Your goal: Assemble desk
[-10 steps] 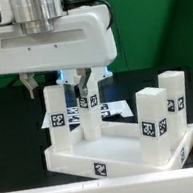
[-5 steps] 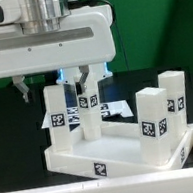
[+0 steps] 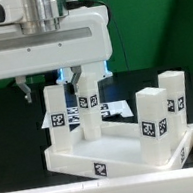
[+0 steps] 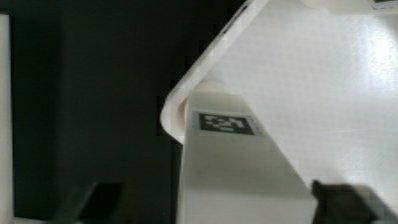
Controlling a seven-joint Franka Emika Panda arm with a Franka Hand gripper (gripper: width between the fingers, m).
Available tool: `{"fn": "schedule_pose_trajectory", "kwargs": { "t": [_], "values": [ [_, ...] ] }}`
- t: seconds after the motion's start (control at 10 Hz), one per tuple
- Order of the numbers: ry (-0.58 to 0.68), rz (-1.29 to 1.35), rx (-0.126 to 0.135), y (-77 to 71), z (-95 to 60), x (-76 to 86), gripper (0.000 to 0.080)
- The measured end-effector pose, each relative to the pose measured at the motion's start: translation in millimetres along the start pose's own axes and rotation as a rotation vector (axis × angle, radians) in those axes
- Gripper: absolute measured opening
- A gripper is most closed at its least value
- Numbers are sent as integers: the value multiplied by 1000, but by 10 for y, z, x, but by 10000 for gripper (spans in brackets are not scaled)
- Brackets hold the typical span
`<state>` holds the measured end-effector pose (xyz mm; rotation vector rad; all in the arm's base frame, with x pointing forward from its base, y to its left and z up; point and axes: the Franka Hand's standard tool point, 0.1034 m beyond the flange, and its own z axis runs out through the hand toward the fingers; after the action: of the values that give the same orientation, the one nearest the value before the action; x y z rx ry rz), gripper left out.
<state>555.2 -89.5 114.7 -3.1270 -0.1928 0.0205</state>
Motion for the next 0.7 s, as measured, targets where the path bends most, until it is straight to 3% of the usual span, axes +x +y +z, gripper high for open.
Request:
{"fn": "schedule_pose_trajectory", "kwargs": {
  "t": [0.1, 0.4, 0.7],
  "values": [
    [0, 14, 0, -1, 0, 0, 285],
    [0, 105, 4, -7, 3, -2, 288],
    [6, 461, 43, -7, 10, -11, 288]
  ]
}}
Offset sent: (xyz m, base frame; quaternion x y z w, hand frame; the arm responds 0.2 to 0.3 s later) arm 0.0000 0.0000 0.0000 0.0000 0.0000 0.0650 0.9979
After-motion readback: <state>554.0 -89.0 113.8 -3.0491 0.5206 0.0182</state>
